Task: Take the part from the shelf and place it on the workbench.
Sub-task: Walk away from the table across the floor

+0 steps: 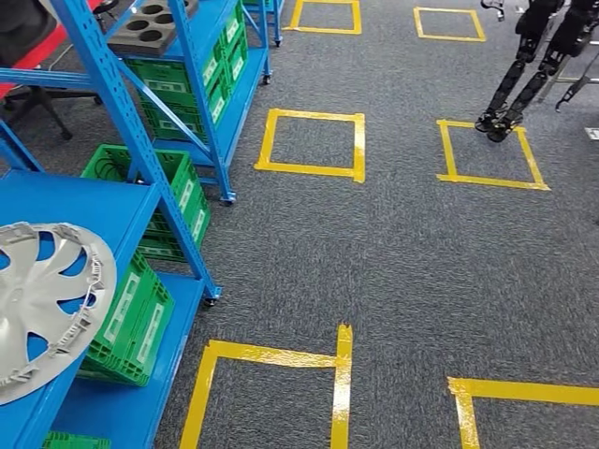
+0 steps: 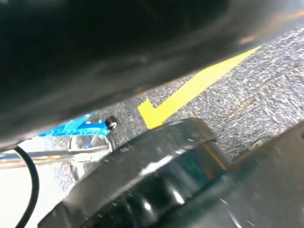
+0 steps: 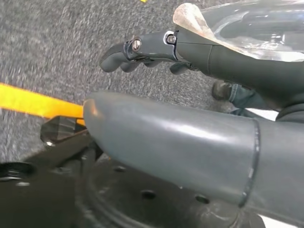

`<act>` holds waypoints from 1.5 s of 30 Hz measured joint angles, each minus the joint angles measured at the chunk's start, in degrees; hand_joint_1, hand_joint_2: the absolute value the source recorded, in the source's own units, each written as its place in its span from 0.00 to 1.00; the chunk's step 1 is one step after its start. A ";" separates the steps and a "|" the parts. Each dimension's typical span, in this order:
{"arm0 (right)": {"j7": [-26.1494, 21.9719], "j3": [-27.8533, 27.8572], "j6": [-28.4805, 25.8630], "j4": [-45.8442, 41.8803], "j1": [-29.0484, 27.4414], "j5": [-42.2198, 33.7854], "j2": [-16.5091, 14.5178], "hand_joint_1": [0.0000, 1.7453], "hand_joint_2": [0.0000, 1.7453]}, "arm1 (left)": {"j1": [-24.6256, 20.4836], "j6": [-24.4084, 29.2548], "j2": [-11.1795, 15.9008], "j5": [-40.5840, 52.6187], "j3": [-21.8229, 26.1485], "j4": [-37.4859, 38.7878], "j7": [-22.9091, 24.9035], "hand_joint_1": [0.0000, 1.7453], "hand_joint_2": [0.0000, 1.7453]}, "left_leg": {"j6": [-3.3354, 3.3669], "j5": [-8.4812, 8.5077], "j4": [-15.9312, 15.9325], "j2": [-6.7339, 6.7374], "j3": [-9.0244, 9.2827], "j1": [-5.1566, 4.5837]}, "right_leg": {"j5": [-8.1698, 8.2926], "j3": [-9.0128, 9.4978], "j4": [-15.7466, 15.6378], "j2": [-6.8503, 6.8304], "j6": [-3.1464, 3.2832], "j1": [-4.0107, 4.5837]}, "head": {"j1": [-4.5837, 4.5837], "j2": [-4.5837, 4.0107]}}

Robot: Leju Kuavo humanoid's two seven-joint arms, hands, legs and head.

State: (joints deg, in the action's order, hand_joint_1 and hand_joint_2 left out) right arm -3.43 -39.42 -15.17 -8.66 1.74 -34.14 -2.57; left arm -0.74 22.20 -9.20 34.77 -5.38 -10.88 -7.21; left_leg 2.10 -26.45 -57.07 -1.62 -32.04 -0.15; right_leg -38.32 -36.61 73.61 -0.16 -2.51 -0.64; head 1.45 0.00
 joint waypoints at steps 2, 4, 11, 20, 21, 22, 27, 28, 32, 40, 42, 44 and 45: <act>0.00 -0.03 -0.01 0.00 -0.04 0.01 0.00 0.00 0.00 | 0.05 -0.09 0.02 0.00 0.00 0.00 0.00 0.00 0.00 | -0.04 0.01 -0.03 -1.27 0.08 0.03 | 1.79 -0.27 -0.51 0.06 -0.14 -0.17 | 0.01 0.00; 0.00 -0.05 -0.02 0.00 -0.02 0.02 0.01 0.00 0.00 | 0.06 -0.12 0.02 0.00 0.00 0.00 0.00 0.00 0.00 | -0.07 0.01 -0.05 -1.75 0.12 0.06 | 3.10 0.28 -2.05 0.11 -0.20 -0.25 | 0.01 0.00; 0.06 -0.31 -0.11 0.00 0.11 0.04 0.01 0.00 0.00 | -0.06 -0.39 0.06 0.02 0.02 0.01 0.00 0.00 0.00 | -2.37 -0.60 -2.06 -4.34 -1.43 0.32 | 8.44 6.75 -15.96 3.20 0.78 -0.85 | -0.01 0.01; 0.07 -0.48 -0.11 0.00 0.18 0.25 0.01 0.00 0.00 | -0.21 -0.76 0.12 0.03 0.02 0.01 0.00 0.00 0.00 | -2.02 -1.96 -8.26 3.38 -3.49 -0.22 | 7.63 7.63 -16.12 -4.82 2.37 0.39 | -0.79 0.00; 0.06 -0.52 -0.11 0.00 0.22 0.27 0.01 0.00 0.00 | -0.32 -0.76 0.12 0.04 0.02 0.01 0.00 0.00 0.00 | -1.58 -1.02 -4.79 4.77 -1.70 -0.57 | 7.39 7.76 -16.09 -5.43 2.17 0.55 | -0.81 0.00; 0.06 -0.57 -0.11 0.00 0.24 0.28 0.00 0.00 0.00 | -0.43 -0.77 0.12 0.04 0.02 0.00 0.00 0.00 0.00 | -1.21 -0.75 -2.70 5.84 -0.69 -0.87 | 7.20 7.87 -16.09 -6.05 1.91 0.69 | -0.77 0.00; 0.03 -0.84 -0.07 -0.02 0.72 0.34 -0.01 0.00 0.00 | -0.15 -0.77 0.09 0.04 0.02 0.01 0.00 0.00 0.00 | 0.00 -0.41 -0.59 3.74 -0.13 -0.62 | 5.31 7.73 -14.38 -4.83 0.46 0.63 | -0.49 0.01; 0.03 -0.84 -0.07 -0.02 0.72 0.34 -0.01 0.00 0.00 | -0.21 -0.77 0.04 0.04 0.02 0.01 0.00 0.00 0.00 | 0.20 -0.24 -0.40 3.06 -0.04 -0.40 | 3.79 6.42 -11.71 -2.78 0.23 0.48 | -0.30 0.01; 0.05 -0.86 -0.07 -0.02 0.26 0.34 -0.01 0.00 0.00 | -0.44 -0.78 -0.13 0.04 0.02 0.02 0.00 0.00 0.00 | 0.40 -0.21 -0.43 -0.22 -0.10 -0.30 | 0.13 0.02 0.10 0.00 -0.25 0.17 | 0.01 0.00; 0.07 -0.88 -0.05 -0.01 0.24 0.32 -0.01 0.00 0.00 | -0.39 -0.97 -0.17 -0.42 0.11 0.01 0.00 0.00 0.00 | -1.73 -0.36 -1.61 -5.75 -0.93 0.12 | 7.94 6.66 -15.40 3.86 0.39 -0.58 | 0.14 0.02; 0.08 -0.88 -0.05 0.00 0.23 0.29 -0.01 0.00 0.00 | -0.27 -1.05 -0.12 -0.68 0.26 0.02 0.00 0.00 0.00 | -2.26 -1.38 -3.11 -3.81 -1.72 -0.01 | 8.10 6.81 -15.66 2.42 1.22 -0.65 | -0.21 0.01; 0.07 -0.88 -0.01 0.00 0.10 0.28 0.00 0.00 0.00 | -0.36 -1.09 -0.12 -0.88 0.53 0.02 0.00 0.00 0.00 | -2.69 -4.57 -8.84 -0.44 -4.39 -0.13 | 8.05 6.91 -15.83 0.73 1.91 -0.55 | -0.74 0.01; 0.07 -0.88 0.03 0.00 0.03 0.28 -0.01 0.00 0.00 | -0.41 -1.10 -0.11 -0.95 0.67 0.02 0.00 0.00 0.00 | -2.83 -6.39 -12.89 0.40 -6.31 -0.07 | 7.95 6.92 -15.83 -0.20 2.12 -0.42 | -0.90 0.00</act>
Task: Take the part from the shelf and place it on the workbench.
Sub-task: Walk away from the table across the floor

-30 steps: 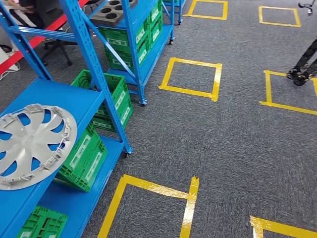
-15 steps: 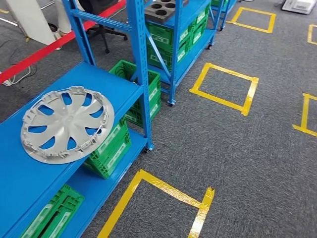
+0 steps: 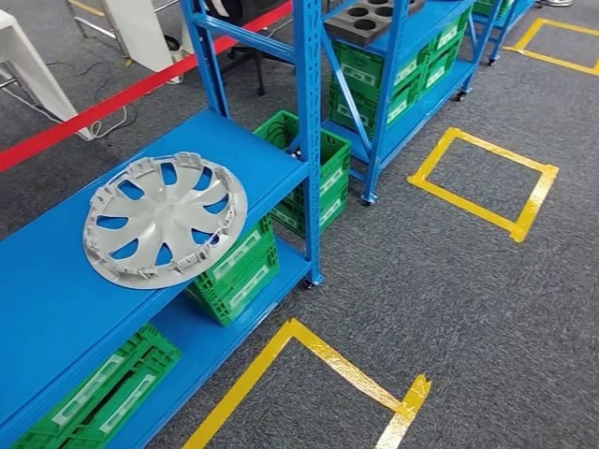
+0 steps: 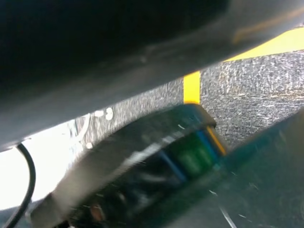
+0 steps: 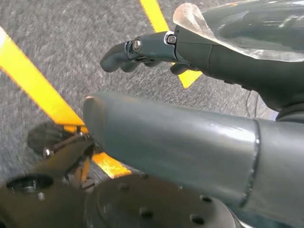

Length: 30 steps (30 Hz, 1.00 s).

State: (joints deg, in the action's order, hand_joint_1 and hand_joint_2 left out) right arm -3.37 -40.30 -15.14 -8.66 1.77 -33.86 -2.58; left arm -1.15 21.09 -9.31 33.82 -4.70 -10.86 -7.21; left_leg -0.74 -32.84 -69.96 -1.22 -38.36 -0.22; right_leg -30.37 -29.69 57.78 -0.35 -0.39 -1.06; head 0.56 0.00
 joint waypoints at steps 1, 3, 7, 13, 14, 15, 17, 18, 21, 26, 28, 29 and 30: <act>0.01 0.00 0.04 0.00 -0.06 0.00 0.00 0.00 0.00 | -0.01 -0.02 -0.01 -0.04 0.11 0.00 0.00 0.00 0.00 | -0.07 -1.20 -3.42 0.37 -1.63 0.04 | -0.11 0.03 0.01 -0.94 0.12 0.12 | -0.04 0.00; 0.01 0.00 0.09 0.00 -0.02 -0.01 0.00 0.00 0.00 | 0.11 -0.05 0.02 -0.11 0.22 0.00 0.00 0.00 0.00 | 0.06 -0.41 -4.75 0.65 -2.18 0.06 | -0.35 0.26 0.01 -2.65 0.23 0.32 | -0.05 0.00; 0.01 0.00 0.10 0.00 0.17 -0.01 -0.07 0.00 0.00 | 0.06 -0.07 0.11 -0.16 0.37 0.00 0.00 0.00 0.00 | 1.83 5.65 8.70 4.89 4.62 -0.95 | -1.27 1.18 -0.03 -5.35 -0.29 0.85 | -0.10 0.01; -0.06 0.00 0.16 -0.04 0.65 -0.02 -0.09 0.00 0.00 | 0.33 -0.08 0.14 -0.31 0.49 0.00 0.00 0.00 0.00 | 3.21 5.96 12.12 2.98 5.96 -0.72 | -3.81 0.71 2.53 -4.53 -1.79 1.00 | 0.19 0.00; -0.08 0.00 0.16 -0.04 0.62 -0.02 -0.09 0.00 0.00 | 0.28 -0.09 0.09 -0.34 0.50 0.00 0.00 0.00 0.00 | 3.35 6.08 12.25 2.29 6.01 -0.53 | -5.43 -0.98 5.73 -2.42 -2.00 0.82 | 0.38 0.01; -0.10 0.00 0.16 -0.04 0.51 -0.03 -0.09 0.00 0.00 | 0.15 -0.10 0.04 -0.36 0.51 0.00 0.00 0.00 0.00 | 3.45 6.09 12.26 1.53 5.98 -0.45 | -7.08 -3.11 9.72 -0.91 -2.17 0.69 | 0.53 0.01; -0.09 -0.01 0.17 -0.03 0.22 -0.04 -0.09 0.00 0.00 | 0.00 -0.11 -0.04 -0.37 0.51 0.00 0.00 0.00 0.00 | 3.50 6.07 12.21 -0.16 6.03 -0.40 | -8.29 -6.78 15.58 0.15 -2.51 0.45 | 0.66 0.01; -0.09 -0.01 0.17 -0.03 0.10 -0.05 -0.09 0.00 0.00 | 0.01 -0.14 -0.05 -0.38 0.52 0.00 0.00 0.00 0.00 | 3.46 6.02 12.14 -1.06 6.09 -0.37 | -7.14 -7.37 15.62 0.29 -2.67 0.33 | 0.67 0.01; -0.09 -0.02 0.17 -0.03 0.04 -0.08 -0.09 0.00 0.00 | 0.07 -0.25 -0.07 -0.40 0.53 0.00 -0.05 0.00 0.00 | 2.80 5.61 11.51 -3.54 6.11 -0.16 | -0.60 -4.11 5.91 2.68 -3.09 -0.29 | 0.74 0.01; -0.13 -0.01 0.18 -0.02 0.19 -0.16 -0.08 0.00 0.00 | 0.16 -0.27 -0.01 -0.58 0.57 0.01 -0.14 0.00 0.00 | 1.12 5.57 10.74 -6.32 5.07 0.26 | 0.26 -1.22 0.81 4.40 -1.56 -0.41 | 0.76 0.01; -0.21 0.00 0.14 -0.02 0.15 -0.24 -0.10 0.00 0.00 | 0.19 -0.24 0.04 -0.73 0.64 0.02 -0.15 0.00 0.00 | 0.54 4.09 8.45 -4.20 3.99 0.17 | 0.35 -0.93 0.51 2.76 -0.66 -0.44 | 0.37 0.01; -0.24 0.00 0.14 -0.02 0.09 -0.24 -0.11 0.00 0.00 | 0.13 -0.23 0.05 -0.76 0.71 0.02 -0.16 0.00 0.00 | 0.29 2.49 5.60 -2.41 2.67 0.14 | 0.31 -0.80 0.42 1.82 -0.29 -0.41 | 0.12 0.01; -0.27 0.00 0.14 -0.02 0.01 -0.24 -0.11 0.00 0.00 | 0.06 -0.22 0.05 -0.77 0.76 0.02 -0.16 0.00 0.00 | 0.05 0.66 1.89 -0.81 0.89 0.14 | 0.19 -0.73 0.40 0.89 -0.03 -0.31 | -0.14 0.00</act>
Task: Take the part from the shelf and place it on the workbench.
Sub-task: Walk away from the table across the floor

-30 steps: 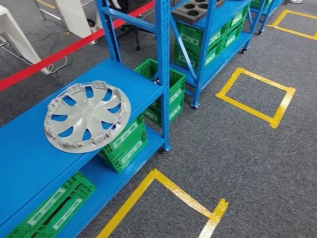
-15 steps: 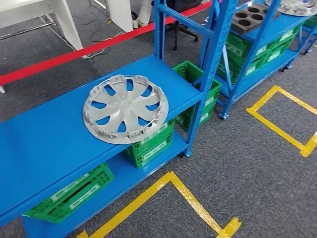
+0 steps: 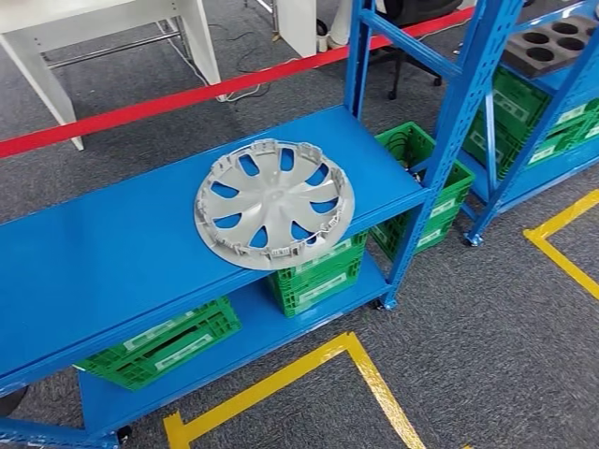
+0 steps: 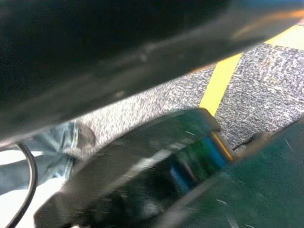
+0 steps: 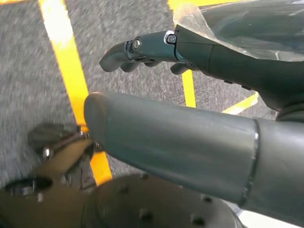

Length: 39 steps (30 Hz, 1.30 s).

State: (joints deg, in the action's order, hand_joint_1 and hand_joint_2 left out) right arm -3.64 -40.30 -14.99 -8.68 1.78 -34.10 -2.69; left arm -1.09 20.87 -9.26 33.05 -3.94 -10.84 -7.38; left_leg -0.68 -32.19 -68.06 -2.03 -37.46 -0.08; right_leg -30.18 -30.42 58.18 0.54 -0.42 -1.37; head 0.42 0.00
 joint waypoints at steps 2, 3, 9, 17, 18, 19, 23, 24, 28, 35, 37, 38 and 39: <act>-0.01 0.00 0.02 0.01 -0.13 -0.02 0.01 0.00 0.00 | -0.02 -0.01 0.01 -0.01 0.08 0.00 -0.01 0.00 0.00 | -0.25 -2.19 -6.25 1.21 -3.01 0.17 | -0.25 0.15 0.01 -1.85 0.21 0.18 | -0.11 0.00; -0.02 0.00 0.02 0.02 -0.11 -0.03 0.01 0.00 0.00 | 0.05 -0.02 0.02 -0.01 0.10 0.00 -0.01 0.00 0.00 | -0.24 -1.75 -6.87 1.38 -3.30 0.22 | -0.39 0.27 0.01 -2.65 0.22 0.22 | -0.12 0.00; -0.14 0.00 0.02 0.00 0.17 -0.07 -0.04 0.00 0.00 | 0.04 -0.02 0.15 0.01 0.20 0.00 -0.06 0.00 0.00 | 1.95 4.71 8.43 6.05 4.37 -1.08 | -1.46 1.44 -0.06 -6.12 -0.92 0.67 | -0.12 0.00; -0.15 0.04 0.34 -0.02 0.96 -0.80 0.00 0.00 0.00 | 0.46 0.05 -0.01 -0.01 0.68 0.00 -0.01 0.00 0.00 | 1.88 4.97 10.27 4.09 5.74 -0.66 | -1.32 3.12 -2.31 -5.51 0.60 0.98 | 0.69 0.01; -0.13 0.04 0.36 -0.02 0.93 -0.83 0.00 0.00 0.00 | 0.46 0.05 -0.01 -0.01 0.71 0.00 -0.01 0.00 0.00 | 1.95 4.90 10.24 4.10 5.75 -0.71 | -1.25 3.18 -2.43 -5.46 0.15 0.90 | 0.70 0.01; -0.11 0.04 0.37 -0.02 0.86 -0.83 0.00 0.00 0.00 | 0.45 0.06 -0.01 -0.01 0.74 0.00 -0.01 0.00 0.00 | 2.02 4.86 10.21 4.11 5.74 -0.76 | -1.21 3.22 -2.52 -5.40 -0.31 0.83 | 0.69 0.01; -0.08 0.04 0.37 -0.02 0.55 -0.84 0.00 0.00 0.00 | 0.45 0.07 -0.01 -0.01 0.80 0.00 -0.01 0.00 0.00 | 2.17 4.76 10.15 4.13 5.75 -0.89 | -1.17 3.28 -2.69 -5.30 -1.24 0.67 | 0.67 0.00; -0.08 0.04 0.37 -0.02 0.51 -0.84 0.00 0.00 0.00 | 0.45 0.07 -0.01 -0.01 0.81 0.00 -0.01 0.00 0.00 | 2.18 4.76 10.14 4.13 5.75 -0.89 | -1.16 3.28 -2.70 -5.30 -1.29 0.67 | 0.67 0.00; -0.04 0.06 0.38 -0.02 0.43 -0.85 0.00 0.00 0.00 | 0.45 0.06 0.03 -0.01 0.87 0.00 0.04 0.00 0.00 | 2.18 4.76 10.14 4.13 5.77 -0.87 | -1.16 3.28 -2.72 -5.30 -1.44 0.68 | 0.66 0.00; 1.62 0.07 0.74 -0.02 0.35 -1.51 0.00 0.00 1.00 | 0.44 -0.76 0.13 -0.68 1.11 0.00 0.91 0.00 1.00 | 2.18 4.78 10.16 4.13 5.82 -0.69 | -1.19 3.31 -2.71 -5.31 -1.47 0.81 | 0.65 0.00; 1.93 0.08 0.73 -0.02 0.36 -1.78 0.00 0.00 1.00 | 0.44 -0.92 0.13 -0.79 1.14 0.00 1.17 0.00 1.00 | 2.17 4.78 10.16 4.13 5.83 -0.65 | -1.21 3.32 -2.70 -5.31 -1.48 0.84 | 0.65 0.00; 2.02 0.09 0.72 -0.02 0.36 -1.87 0.00 0.00 0.75 | 0.44 -0.98 0.13 -0.82 1.15 0.00 1.21 0.00 0.75 | 2.17 4.78 10.16 4.13 5.83 -0.64 | -1.22 3.32 -2.70 -5.31 -1.48 0.85 | 0.65 0.00; 2.07 0.10 0.72 -0.02 0.36 -1.95 0.00 0.00 0.50 | 0.43 -1.05 0.13 -0.84 1.16 0.00 1.21 0.00 0.50 | 2.17 4.78 10.16 4.13 5.83 -0.64 | -1.23 3.33 -2.70 -5.31 -1.47 0.85 | 0.65 0.00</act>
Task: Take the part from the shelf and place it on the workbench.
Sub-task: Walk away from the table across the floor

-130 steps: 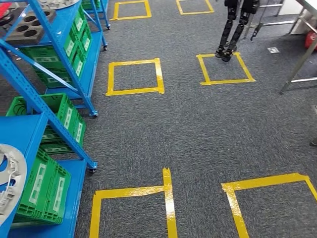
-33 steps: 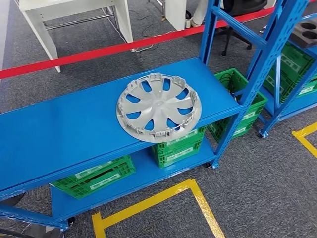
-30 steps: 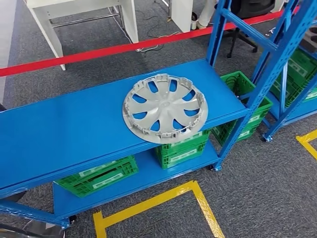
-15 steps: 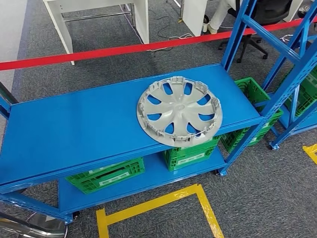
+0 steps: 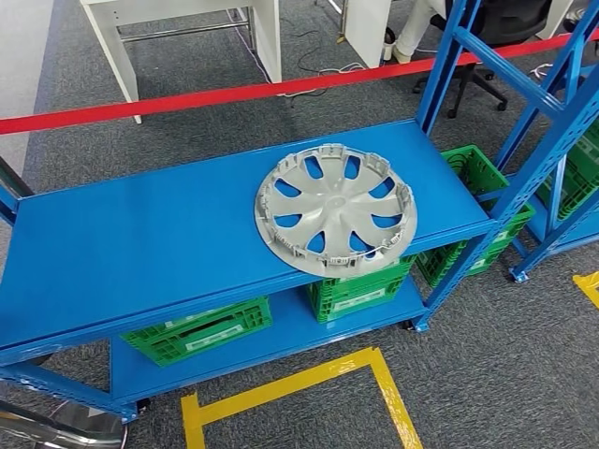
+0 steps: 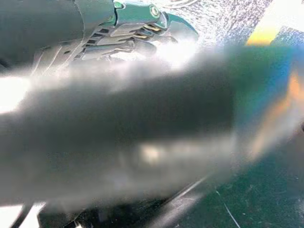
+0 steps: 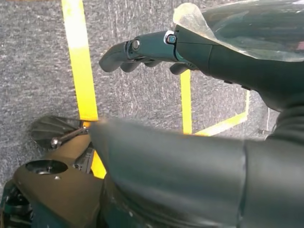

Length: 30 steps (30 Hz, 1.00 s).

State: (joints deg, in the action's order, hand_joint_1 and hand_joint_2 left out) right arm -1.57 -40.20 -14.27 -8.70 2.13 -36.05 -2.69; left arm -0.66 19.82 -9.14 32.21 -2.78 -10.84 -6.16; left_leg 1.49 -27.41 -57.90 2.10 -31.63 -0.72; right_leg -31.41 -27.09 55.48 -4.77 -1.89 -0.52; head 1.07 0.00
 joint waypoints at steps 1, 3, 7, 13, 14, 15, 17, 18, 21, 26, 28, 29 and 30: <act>0.02 0.01 0.00 0.00 0.00 -0.09 0.00 0.00 0.25 | 0.00 -0.08 0.00 -0.01 0.01 0.00 0.00 0.00 0.25 | 0.00 0.00 0.00 0.00 0.00 0.00 | -0.01 0.00 0.00 0.00 0.00 0.00 | 0.00 0.00; -0.06 0.04 0.01 0.00 0.00 -0.22 0.00 0.00 0.00 | 0.00 -0.20 0.00 -0.05 0.01 0.00 0.00 0.00 0.00 | 0.00 0.00 0.00 0.00 0.00 0.00 | -0.01 0.00 0.00 0.00 0.01 0.01 | 0.00 0.00; -1.93 0.05 0.34 0.00 -0.05 0.17 0.00 0.00 0.00 | 0.00 -0.22 0.00 -0.37 0.11 0.00 -0.03 0.00 0.00 | 0.00 0.00 0.01 0.00 0.00 -0.01 | -0.02 0.01 0.01 0.00 0.01 0.01 | 0.00 0.00; -3.55 -0.08 0.74 0.00 -0.14 1.17 -0.01 0.00 0.00 | 0.01 -0.11 0.01 -0.41 0.76 0.00 -0.17 0.00 0.00 | 0.20 -0.14 -0.20 0.01 -0.04 -0.17 | 0.07 0.05 -0.12 -0.03 -0.20 -0.10 | -0.01 0.00; -3.55 -0.09 0.69 0.00 -0.15 1.24 -0.01 0.00 0.00 | 0.02 -0.07 0.02 -0.41 0.89 0.00 -0.17 0.00 0.00 | 0.37 -0.23 -0.30 0.01 -0.06 -0.27 | 0.11 0.11 -0.19 -0.08 -0.35 -0.16 | -0.02 0.00; -3.55 -0.10 0.60 0.00 -0.12 1.26 -0.02 0.00 0.00 | 0.05 -0.01 0.04 -0.41 1.00 0.00 -0.17 0.00 0.00 | 0.56 -0.32 -0.38 -0.02 -0.13 -0.37 | 0.17 0.36 -0.27 -0.20 -0.52 -0.23 | -0.03 0.00; -3.56 -0.10 0.38 -0.02 0.02 1.27 -0.03 0.00 0.00 | 0.11 0.10 0.07 -0.41 1.13 0.00 -0.19 0.00 0.00 | 1.00 -0.01 0.37 -0.39 0.09 -0.23 | 0.01 0.89 -0.29 -0.19 -0.84 -0.23 | -0.07 0.01; -3.58 -0.10 0.27 -0.04 0.09 1.28 -0.03 0.00 0.00 | 0.11 0.18 0.06 -0.40 1.18 0.00 -0.19 0.00 0.00 | 1.22 0.29 0.97 -0.69 0.36 -0.03 | -0.52 0.81 0.25 0.58 -0.96 -0.25 | -0.01 0.01; -3.61 -0.10 0.00 -0.05 -0.02 1.27 -0.02 0.00 0.00 | -0.05 0.34 0.01 -0.37 1.26 0.00 -0.20 0.00 0.00 | 1.73 0.99 2.01 -1.97 0.85 0.40 | -5.01 -3.70 8.95 4.03 -1.08 -0.36 | 0.31 0.00; -3.52 -0.14 -0.30 -0.03 -0.53 1.20 -0.03 0.00 0.00 | 0.03 0.36 -0.07 -0.34 1.32 0.00 -0.20 0.00 0.00 | 1.14 0.68 1.41 -4.97 0.96 0.69 | -1.50 -7.19 11.51 5.11 -1.68 -1.03 | 0.35 0.00; -3.52 -0.13 -0.40 -0.03 -0.49 1.16 -0.03 0.00 0.00 | -0.01 0.36 -0.06 -0.34 1.34 0.00 -0.21 0.00 0.00 | 0.16 0.09 0.34 -6.11 0.60 0.78 | 1.54 -4.44 4.76 6.93 -1.86 -1.49 | 0.52 0.01; -3.52 -0.13 -0.41 -0.03 -0.46 1.15 -0.04 0.00 0.00 | -0.06 0.36 -0.04 -0.34 1.36 0.00 -0.22 0.00 0.00 | -0.33 -0.10 -0.15 -6.54 0.29 0.77 | 1.91 -3.66 3.04 7.67 -1.65 -1.58 | 0.55 0.01; -3.52 -0.13 -0.41 -0.03 -0.44 1.15 -0.04 0.00 0.00 | -0.06 0.36 -0.03 -0.34 1.36 0.00 -0.23 0.00 0.00 | -0.72 -0.14 -0.40 -6.91 -0.04 0.76 | 1.54 -3.44 2.72 8.02 -1.25 -1.51 | 0.54 0.01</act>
State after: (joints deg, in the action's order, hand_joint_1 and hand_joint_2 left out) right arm -5.09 -40.33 -14.68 -8.73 1.69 -34.89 -2.73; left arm -0.72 20.17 -9.16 31.87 -1.42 -10.84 -6.39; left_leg 0.77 -27.55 -58.30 -4.80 -31.68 0.04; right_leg -29.87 -30.53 58.20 3.26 -3.14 -2.03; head 1.61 0.01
